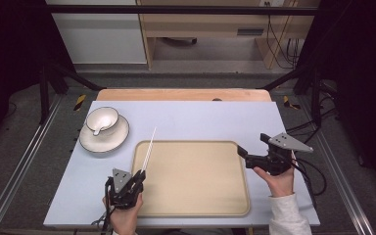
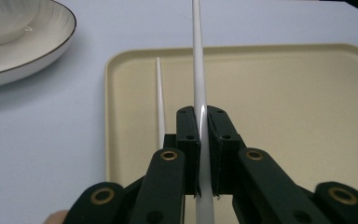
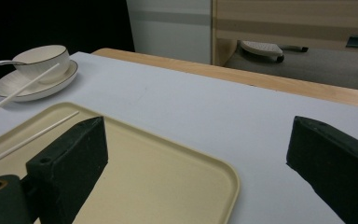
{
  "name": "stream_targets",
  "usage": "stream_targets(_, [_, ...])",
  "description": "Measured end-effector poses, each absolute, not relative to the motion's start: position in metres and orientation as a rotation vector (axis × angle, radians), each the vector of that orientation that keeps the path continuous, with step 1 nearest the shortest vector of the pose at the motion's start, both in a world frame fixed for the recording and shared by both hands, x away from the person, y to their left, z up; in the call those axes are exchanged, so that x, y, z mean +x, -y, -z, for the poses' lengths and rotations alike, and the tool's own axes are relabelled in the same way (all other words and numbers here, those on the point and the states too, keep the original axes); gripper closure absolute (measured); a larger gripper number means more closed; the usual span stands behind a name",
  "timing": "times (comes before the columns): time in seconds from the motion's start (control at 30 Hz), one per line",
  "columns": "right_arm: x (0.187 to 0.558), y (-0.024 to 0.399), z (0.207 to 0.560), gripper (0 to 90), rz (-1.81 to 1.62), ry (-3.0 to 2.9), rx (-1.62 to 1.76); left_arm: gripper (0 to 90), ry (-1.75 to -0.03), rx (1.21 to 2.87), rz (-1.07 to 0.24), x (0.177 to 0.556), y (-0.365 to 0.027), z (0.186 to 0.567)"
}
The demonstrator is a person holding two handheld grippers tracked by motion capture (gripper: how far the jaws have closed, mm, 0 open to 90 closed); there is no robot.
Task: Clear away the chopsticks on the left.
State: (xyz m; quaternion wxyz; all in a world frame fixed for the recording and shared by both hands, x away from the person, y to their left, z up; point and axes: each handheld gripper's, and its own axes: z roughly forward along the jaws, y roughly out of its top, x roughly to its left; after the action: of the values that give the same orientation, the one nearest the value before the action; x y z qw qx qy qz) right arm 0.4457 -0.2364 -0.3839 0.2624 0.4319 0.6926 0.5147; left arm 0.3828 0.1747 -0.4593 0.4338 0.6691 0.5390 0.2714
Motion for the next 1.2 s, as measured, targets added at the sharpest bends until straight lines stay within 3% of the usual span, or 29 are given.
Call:
stream_targets(0.63, [0.448, 0.233, 0.388, 5.6, -1.371, -1.898, 1.166, 84.3, -1.403, 1.737, -0.633, 0.386, -0.169, 0.488])
stream_targets(1.2, [0.449, 0.231, 0.389, 5.5, -1.368, -1.901, 1.167, 84.0, -1.436, 1.767, -0.633, 0.387, -0.165, 0.488])
